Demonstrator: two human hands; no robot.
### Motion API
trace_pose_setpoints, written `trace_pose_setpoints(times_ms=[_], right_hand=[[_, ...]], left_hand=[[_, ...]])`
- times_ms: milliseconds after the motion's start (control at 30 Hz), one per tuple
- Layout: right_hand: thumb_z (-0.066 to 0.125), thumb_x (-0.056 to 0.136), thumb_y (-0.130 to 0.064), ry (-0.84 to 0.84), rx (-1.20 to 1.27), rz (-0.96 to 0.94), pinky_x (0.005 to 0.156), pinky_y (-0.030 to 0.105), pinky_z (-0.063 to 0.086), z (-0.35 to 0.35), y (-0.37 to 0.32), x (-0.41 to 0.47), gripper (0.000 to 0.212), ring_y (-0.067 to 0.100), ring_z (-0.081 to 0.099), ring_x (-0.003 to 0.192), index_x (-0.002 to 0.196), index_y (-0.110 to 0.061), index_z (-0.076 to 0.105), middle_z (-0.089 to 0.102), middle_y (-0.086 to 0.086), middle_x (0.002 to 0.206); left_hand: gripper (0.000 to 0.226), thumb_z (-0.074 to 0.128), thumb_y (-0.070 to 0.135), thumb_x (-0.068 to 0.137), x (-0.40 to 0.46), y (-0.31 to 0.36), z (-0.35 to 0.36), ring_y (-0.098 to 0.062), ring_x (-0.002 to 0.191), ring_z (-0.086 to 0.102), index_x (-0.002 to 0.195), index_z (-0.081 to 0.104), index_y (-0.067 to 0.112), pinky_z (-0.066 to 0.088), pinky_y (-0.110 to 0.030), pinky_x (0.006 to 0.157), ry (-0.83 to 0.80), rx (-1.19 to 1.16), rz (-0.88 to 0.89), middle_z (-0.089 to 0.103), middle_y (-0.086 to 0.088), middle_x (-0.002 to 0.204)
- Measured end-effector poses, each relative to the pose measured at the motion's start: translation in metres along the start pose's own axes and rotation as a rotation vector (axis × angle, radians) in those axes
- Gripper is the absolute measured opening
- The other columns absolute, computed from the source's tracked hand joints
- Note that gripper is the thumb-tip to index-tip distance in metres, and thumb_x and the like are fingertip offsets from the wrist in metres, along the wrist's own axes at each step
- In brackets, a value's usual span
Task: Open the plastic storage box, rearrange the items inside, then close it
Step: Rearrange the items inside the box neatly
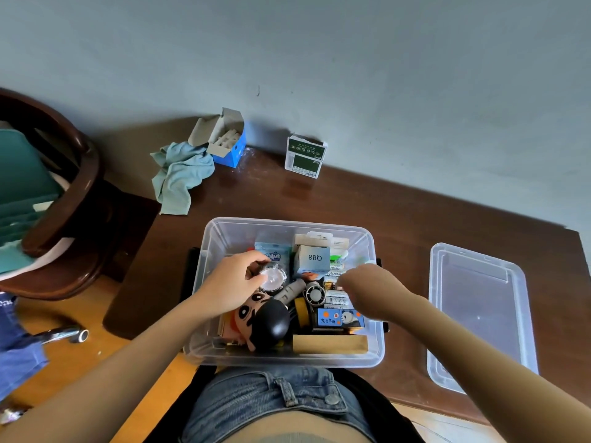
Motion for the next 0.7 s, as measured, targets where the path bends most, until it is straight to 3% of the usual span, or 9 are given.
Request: trace_pose_setpoints(times_ms=[100,167,233,367,467,600,633,700], right_hand=[[0.045,0.097,-0.031,0.081,0.363,0.024,0.084,0.031,0.052,-0.012,-0.001,-0.006,0.025,0.014,0.063,0.095,0.112,-0.021,0.063,0.068,-0.004,0.107],[0.053,0.094,-0.038,0.090,0.611,0.011,0.083,0.030,0.052,-0.016,-0.014,-0.006,0.029,0.011,0.062,0.096,0.119,-0.025,0.055,0.065,-0.010,0.110],[0.058,0.090,-0.042,0.100,0.673,-0.001,0.083,0.030,0.051,-0.019,-0.029,-0.001,0.041,0.011,0.060,0.096,0.127,-0.027,0.048,0.061,-0.010,0.115],[0.056,0.092,-0.029,0.218,0.557,-0.020,0.064,0.031,0.042,-0.032,-0.041,0.006,0.023,0.017,0.055,0.075,0.113,-0.021,0.059,0.068,0.001,0.095],[0.051,0.092,-0.024,0.268,0.439,0.051,0.065,0.033,0.047,-0.043,-0.025,0.002,0.016,0.024,0.060,0.080,0.103,-0.020,0.063,0.068,0.001,0.091],[0.049,0.091,-0.018,0.228,0.101,0.153,0.058,0.028,0.042,-0.044,0.002,-0.009,0.019,0.021,0.063,0.083,0.105,-0.025,0.061,0.068,-0.003,0.095],[0.049,0.090,-0.013,0.201,0.051,0.152,0.057,0.027,0.039,-0.040,0.003,-0.010,0.024,0.020,0.062,0.083,0.106,-0.026,0.062,0.068,-0.003,0.095],[0.049,0.087,-0.003,0.159,-0.037,0.117,0.061,0.025,0.037,-0.031,0.000,-0.007,0.033,0.019,0.060,0.087,0.108,-0.024,0.063,0.068,-0.002,0.096]], left_hand=[[0.036,0.063,0.017,0.089,0.002,0.001,0.006,-0.007,0.099,0.062,0.125,0.060,0.017,0.048,-0.022,0.091,-0.056,-0.137,-0.027,0.065,0.003,0.117],[0.031,0.065,0.017,0.087,0.003,0.009,0.012,-0.009,0.085,0.067,0.118,0.064,0.019,0.052,-0.020,0.082,-0.118,-0.267,-0.019,0.070,0.004,0.103],[0.025,0.067,0.013,0.086,0.004,0.021,0.019,-0.014,0.078,0.070,0.107,0.066,0.025,0.056,-0.021,0.076,-0.189,-0.403,-0.007,0.073,0.003,0.086],[0.023,0.071,0.016,0.084,0.004,0.035,0.026,-0.014,0.088,0.070,0.098,0.068,0.034,0.056,-0.025,0.082,-0.271,-0.550,0.004,0.074,0.006,0.092],[0.019,0.067,0.021,0.087,0.005,0.023,0.020,-0.003,0.096,0.066,0.096,0.068,0.038,0.052,-0.023,0.089,-0.225,-0.486,-0.015,0.072,0.012,0.097],[0.020,0.057,0.016,0.091,0.016,-0.015,0.005,-0.011,0.098,0.063,0.108,0.067,0.017,0.047,-0.026,0.089,-0.072,-0.164,-0.192,0.069,0.002,0.106],[0.021,0.054,0.015,0.092,0.022,-0.021,0.005,-0.015,0.096,0.062,0.108,0.067,0.010,0.046,-0.026,0.084,-0.071,-0.054,-0.225,0.068,-0.002,0.103],[0.019,0.050,0.016,0.094,0.035,-0.029,0.011,-0.018,0.076,0.058,0.088,0.064,0.004,0.045,-0.027,0.069,-0.131,0.117,-0.280,0.062,-0.005,0.081]])
Point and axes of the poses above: each hand's wrist, its own x-axis towards the middle knuckle, its own z-axis out of the palm, y = z × x, the point moved 7 cm from there along x, towards the middle knuckle
